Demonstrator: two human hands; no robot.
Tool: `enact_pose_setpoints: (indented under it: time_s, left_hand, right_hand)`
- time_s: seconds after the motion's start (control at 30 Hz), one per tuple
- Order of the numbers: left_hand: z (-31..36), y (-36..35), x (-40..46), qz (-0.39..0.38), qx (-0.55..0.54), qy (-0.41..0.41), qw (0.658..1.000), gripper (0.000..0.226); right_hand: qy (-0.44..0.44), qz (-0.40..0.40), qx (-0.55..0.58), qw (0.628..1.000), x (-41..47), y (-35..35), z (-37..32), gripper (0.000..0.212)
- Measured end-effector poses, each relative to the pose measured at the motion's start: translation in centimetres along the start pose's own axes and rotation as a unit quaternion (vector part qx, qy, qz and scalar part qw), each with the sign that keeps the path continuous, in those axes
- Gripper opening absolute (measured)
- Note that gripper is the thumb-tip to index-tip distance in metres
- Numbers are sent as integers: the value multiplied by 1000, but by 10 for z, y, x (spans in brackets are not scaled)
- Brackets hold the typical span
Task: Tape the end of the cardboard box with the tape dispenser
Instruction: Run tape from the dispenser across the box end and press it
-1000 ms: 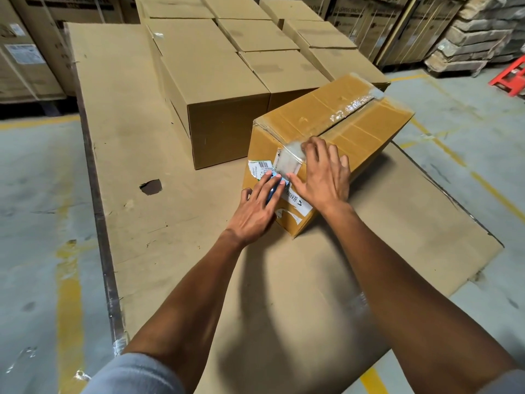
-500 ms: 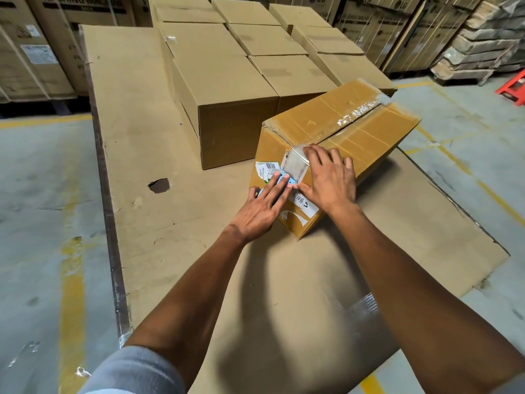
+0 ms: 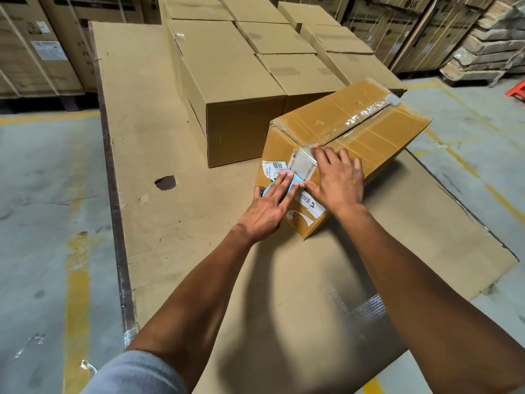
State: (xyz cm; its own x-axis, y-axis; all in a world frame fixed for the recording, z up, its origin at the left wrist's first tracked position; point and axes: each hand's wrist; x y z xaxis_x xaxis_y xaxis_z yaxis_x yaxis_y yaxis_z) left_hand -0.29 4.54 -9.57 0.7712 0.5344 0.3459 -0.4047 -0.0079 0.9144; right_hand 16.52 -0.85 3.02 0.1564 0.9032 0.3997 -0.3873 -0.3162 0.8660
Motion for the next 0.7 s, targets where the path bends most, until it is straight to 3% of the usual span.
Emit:
enact_pose_setpoints:
  time_s: [0.33, 0.7]
  left_hand:
    - [0, 6, 2, -9, -12, 3, 1000, 93]
    - [0, 14, 1, -28, 14, -4, 999, 86]
  right_hand:
    - [-1, -8, -2, 1000, 0, 0, -2, 86]
    - [41, -82, 29, 995, 2, 5, 2, 91]
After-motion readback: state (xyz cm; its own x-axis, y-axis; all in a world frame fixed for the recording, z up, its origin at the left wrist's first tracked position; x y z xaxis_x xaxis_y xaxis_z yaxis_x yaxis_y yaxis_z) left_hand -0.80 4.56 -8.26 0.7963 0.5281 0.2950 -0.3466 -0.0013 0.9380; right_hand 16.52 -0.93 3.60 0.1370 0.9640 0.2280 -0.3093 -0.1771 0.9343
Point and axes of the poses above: each hand's wrist, its own x-axis towards the middle knuckle, its own y-axis out of the back of the hand, z = x × y, and after that the axes turned 7 degrees about z, right-handed
